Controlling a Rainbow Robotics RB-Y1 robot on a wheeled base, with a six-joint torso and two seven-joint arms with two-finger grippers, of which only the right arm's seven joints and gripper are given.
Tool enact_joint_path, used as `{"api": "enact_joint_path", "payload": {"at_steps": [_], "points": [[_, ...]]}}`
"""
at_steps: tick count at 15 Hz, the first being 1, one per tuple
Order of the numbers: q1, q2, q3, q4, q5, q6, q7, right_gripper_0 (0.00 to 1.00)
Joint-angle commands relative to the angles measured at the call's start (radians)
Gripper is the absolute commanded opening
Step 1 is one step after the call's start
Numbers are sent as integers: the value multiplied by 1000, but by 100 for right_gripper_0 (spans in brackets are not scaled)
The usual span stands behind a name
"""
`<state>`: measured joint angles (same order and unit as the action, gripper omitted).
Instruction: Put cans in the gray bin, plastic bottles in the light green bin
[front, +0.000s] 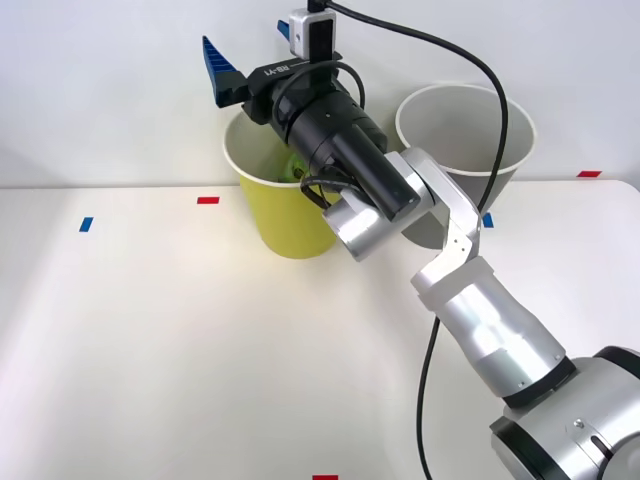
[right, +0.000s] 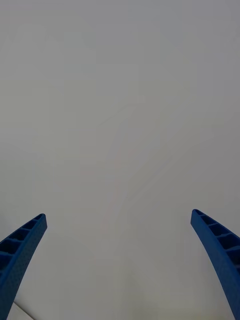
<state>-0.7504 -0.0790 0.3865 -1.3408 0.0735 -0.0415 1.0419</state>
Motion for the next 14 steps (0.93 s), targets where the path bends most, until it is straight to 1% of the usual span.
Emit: {"api": "enact_joint_path", "payload": {"at_steps": [1, 5, 8, 11, 12, 14], "points": [[63, -21, 11, -90, -1, -37, -6, 98], [204, -62, 5, -299, 5, -37, -6, 98], [350, -122, 5, -457, 11, -38, -2, 98], [526, -180, 5, -612, 3, -40, -9, 98], [611, -206, -4, -672, 2, -47, -13, 98], [730, -240, -21, -733, -3, -80, -14, 98]]}}
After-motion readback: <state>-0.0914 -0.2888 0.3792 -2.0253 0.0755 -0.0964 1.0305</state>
